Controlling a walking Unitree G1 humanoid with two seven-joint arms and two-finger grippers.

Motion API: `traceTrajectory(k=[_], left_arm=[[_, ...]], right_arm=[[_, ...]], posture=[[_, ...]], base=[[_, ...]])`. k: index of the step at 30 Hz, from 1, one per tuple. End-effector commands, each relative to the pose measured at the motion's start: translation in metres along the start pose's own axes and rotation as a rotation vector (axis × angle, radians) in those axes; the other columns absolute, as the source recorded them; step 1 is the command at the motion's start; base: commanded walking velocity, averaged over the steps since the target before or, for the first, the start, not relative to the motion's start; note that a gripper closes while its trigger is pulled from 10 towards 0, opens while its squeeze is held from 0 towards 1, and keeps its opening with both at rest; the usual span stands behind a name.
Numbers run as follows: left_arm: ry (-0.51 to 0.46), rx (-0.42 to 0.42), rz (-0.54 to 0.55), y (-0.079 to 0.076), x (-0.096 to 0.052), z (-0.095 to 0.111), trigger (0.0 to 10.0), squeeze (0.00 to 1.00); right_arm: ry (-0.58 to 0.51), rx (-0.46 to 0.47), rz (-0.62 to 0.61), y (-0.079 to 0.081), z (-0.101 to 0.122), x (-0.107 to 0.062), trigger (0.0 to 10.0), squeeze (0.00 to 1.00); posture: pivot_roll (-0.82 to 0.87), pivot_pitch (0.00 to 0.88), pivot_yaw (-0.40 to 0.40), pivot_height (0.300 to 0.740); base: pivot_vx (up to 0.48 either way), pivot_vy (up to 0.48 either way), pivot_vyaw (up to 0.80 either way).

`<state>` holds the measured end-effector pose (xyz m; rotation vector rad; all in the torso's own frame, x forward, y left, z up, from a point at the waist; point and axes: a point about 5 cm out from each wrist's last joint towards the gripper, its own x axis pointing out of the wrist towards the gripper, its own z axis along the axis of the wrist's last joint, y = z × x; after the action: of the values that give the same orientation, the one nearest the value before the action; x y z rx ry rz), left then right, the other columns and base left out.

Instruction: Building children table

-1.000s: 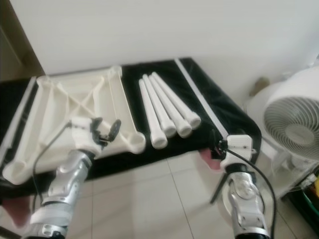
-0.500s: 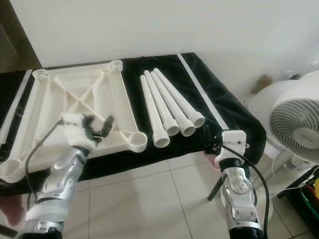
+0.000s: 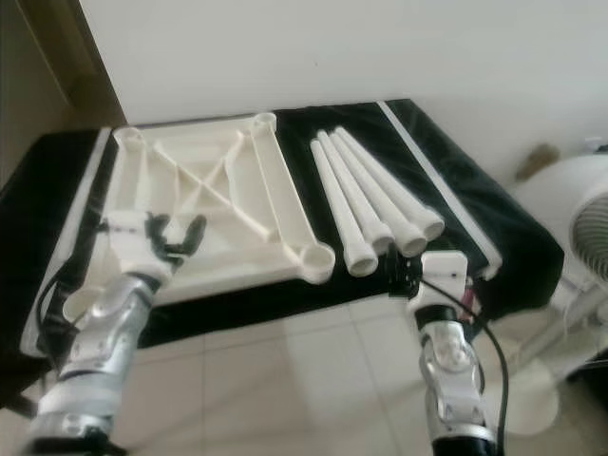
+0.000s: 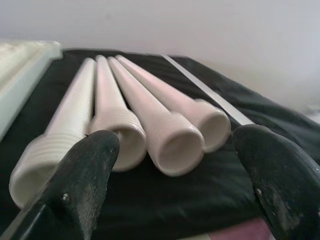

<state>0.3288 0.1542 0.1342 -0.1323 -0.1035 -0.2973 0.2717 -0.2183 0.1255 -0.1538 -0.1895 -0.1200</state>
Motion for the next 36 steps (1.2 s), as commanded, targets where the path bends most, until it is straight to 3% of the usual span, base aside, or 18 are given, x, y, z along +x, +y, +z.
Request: traceTrajectory(k=[1, 8, 20, 27, 36], left_arm=[[0.0, 0.034, 0.006, 0.005, 0.0, 0.003, 10.0, 0.0], [-0.012, 0.075, -0.028, 0.0, -0.002, 0.003, 10.0, 0.0], [0.007, 0.165, -0.267, -0.022, -0.007, 0.004, 10.0, 0.0], [0.035, 0.218, -0.34, -0.026, -0.009, 0.004, 10.0, 0.0], [0.039, 0.235, -0.353, -0.028, -0.006, 0.007, 10.0, 0.0]], right_arm=[[-0.014, 0.01, 0.001, 0.003, 0.003, 0.002, 10.0, 0.0], [-0.013, 0.015, -0.003, 0.004, 0.002, 0.002, 10.0, 0.0], [0.016, 0.055, -0.079, -0.015, 0.0, 0.009, 10.0, 0.0], [0.1, 0.159, 0.052, -0.014, -0.012, 0.008, 10.0, 0.0], [0.083, 0.119, 0.183, -0.008, -0.01, 0.013, 10.0, 0.0]], posture=[[-0.02, 0.016, 0.022, 0.74], [-0.02, 0.018, 0.022, 0.74], [-0.01, 0.014, 0.024, 0.74], [-0.01, 0.01, 0.031, 0.74], [-0.02, 0.0, 0.045, 0.74]], base=[[0.0, 0.0, 0.0], [0.0, 0.0, 0.0], [0.0, 0.0, 0.0], [0.0, 0.0, 0.0], [0.0, 0.0, 0.0]])
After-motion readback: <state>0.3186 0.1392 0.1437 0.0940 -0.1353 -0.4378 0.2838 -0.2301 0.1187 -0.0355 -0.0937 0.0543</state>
